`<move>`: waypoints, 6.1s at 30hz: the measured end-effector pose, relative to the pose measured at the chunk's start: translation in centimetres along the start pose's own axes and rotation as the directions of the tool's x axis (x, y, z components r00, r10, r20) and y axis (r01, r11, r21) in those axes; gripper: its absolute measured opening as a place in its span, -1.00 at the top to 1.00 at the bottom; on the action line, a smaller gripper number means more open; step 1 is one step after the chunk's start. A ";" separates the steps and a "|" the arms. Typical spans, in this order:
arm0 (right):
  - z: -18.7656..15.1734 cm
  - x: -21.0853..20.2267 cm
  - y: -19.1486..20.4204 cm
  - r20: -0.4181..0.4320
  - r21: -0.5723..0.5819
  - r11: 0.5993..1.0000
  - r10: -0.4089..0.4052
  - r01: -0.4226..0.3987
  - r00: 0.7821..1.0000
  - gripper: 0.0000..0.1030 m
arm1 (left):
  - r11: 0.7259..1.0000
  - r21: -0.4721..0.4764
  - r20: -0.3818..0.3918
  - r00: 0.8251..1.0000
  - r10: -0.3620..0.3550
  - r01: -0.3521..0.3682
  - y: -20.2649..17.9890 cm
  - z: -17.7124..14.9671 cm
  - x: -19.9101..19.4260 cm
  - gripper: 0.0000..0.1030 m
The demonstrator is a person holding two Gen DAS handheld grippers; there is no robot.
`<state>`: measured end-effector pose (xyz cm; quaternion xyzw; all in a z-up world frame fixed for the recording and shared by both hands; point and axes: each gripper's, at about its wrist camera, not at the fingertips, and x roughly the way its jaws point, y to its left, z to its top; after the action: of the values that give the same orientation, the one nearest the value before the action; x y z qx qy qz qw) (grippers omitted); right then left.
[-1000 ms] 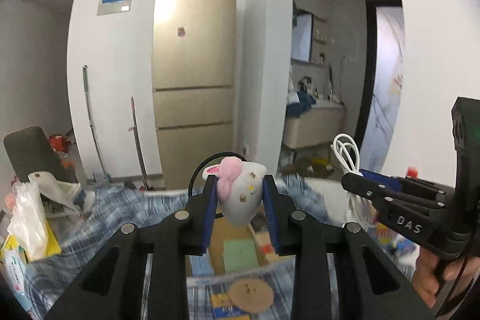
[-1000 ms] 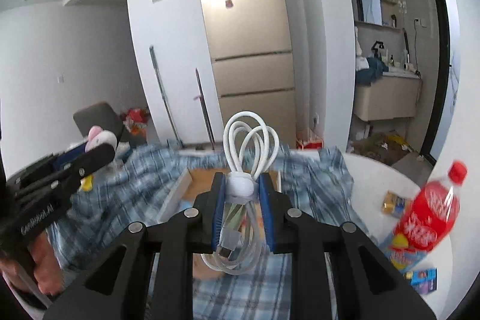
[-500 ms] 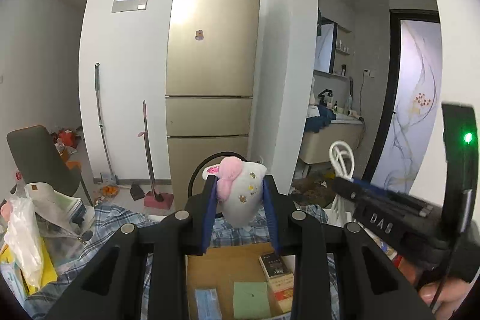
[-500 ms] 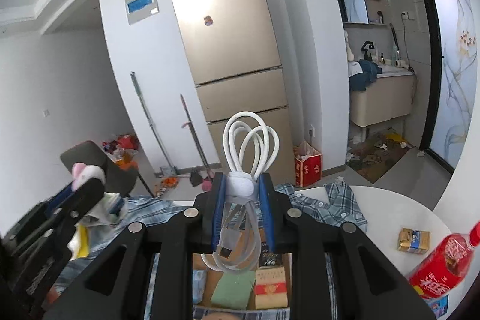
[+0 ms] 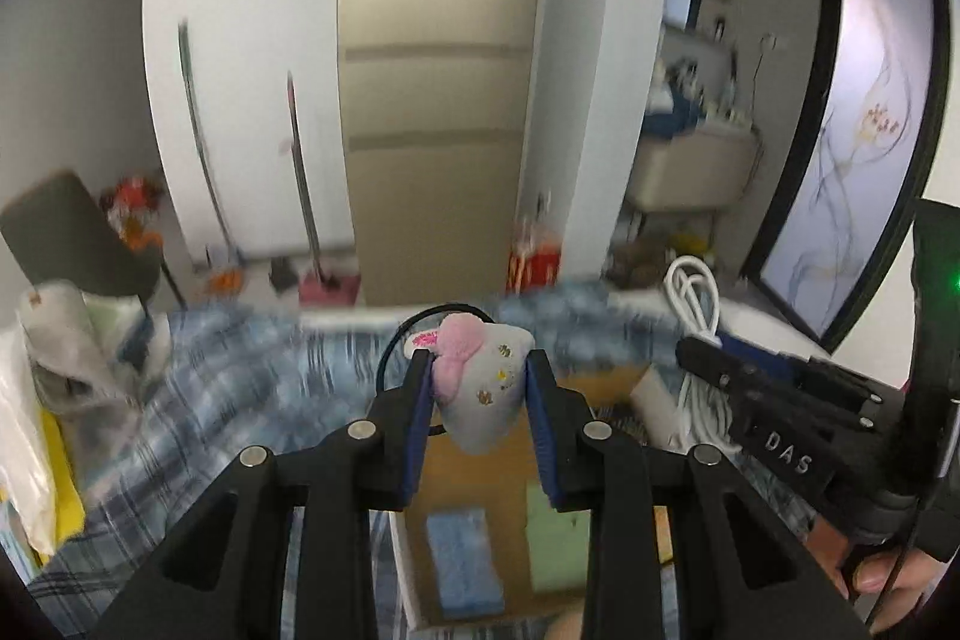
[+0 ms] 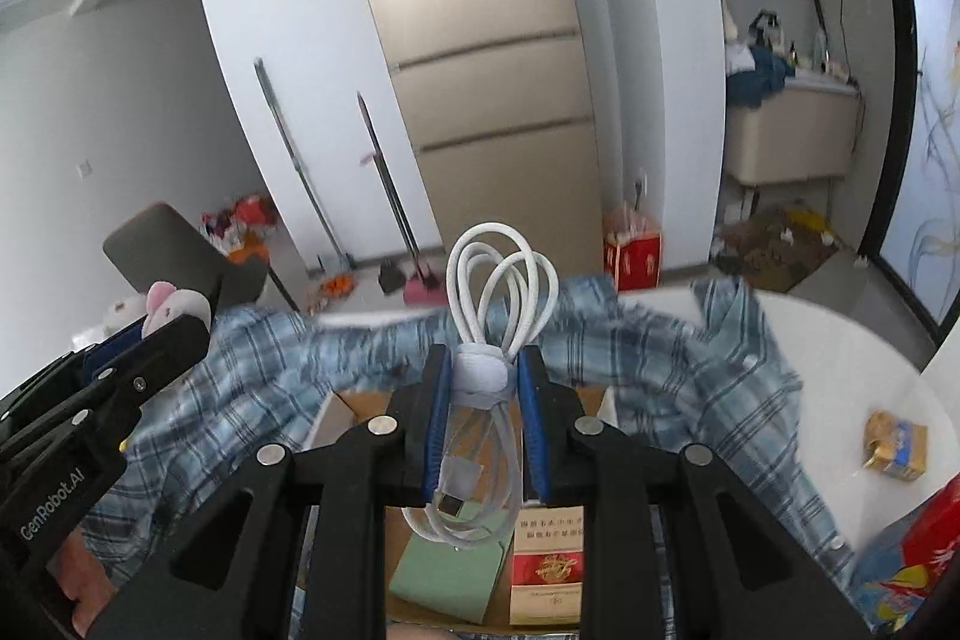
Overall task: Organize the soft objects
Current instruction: 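Carry the plush toy over the box while the right carries the white cable, then release the plush toy into the box while the right releases the cable, then raise both grippers out of the box and back away, then lower the left gripper onto the yellow Liqun cigarette pack and close on it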
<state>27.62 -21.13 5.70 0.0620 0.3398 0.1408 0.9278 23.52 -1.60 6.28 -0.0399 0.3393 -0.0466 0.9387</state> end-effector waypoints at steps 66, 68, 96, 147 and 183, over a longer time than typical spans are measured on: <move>0.6 -2.4 0.7 0.059 -0.092 0.996 0.013 -0.007 0.998 -0.10 | 1.000 -0.009 0.277 0.960 -0.025 0.029 -0.3 0.2 -7.5 -0.33; 1.0 -4.0 0.9 0.096 -0.094 0.996 0.012 -0.003 0.995 -0.10 | 0.999 0.023 0.351 0.936 0.024 -0.034 -1.7 0.1 -10.3 -0.33; -7.3 -21.7 2.9 0.403 -0.211 0.977 0.112 -0.026 0.908 -0.38 | 0.994 0.092 0.578 0.816 -0.006 -0.059 -4.8 -12.1 -26.5 -0.47; -13.9 -9.3 -1.8 0.217 -0.160 0.987 0.055 -0.021 0.975 -0.99 | 0.992 0.067 -0.217 0.972 -0.089 0.106 -3.0 -20.0 -3.4 -0.66; -13.7 -8.3 -2.7 0.175 -0.108 0.994 0.005 0.014 0.984 -0.99 | 0.995 0.061 -0.185 0.981 -0.065 0.077 -1.3 -20.1 -3.6 0.39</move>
<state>13.30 -25.99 -0.27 0.0226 0.2487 0.1511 0.9565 7.80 -3.30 -6.72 -0.0157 0.4206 -0.0950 0.9021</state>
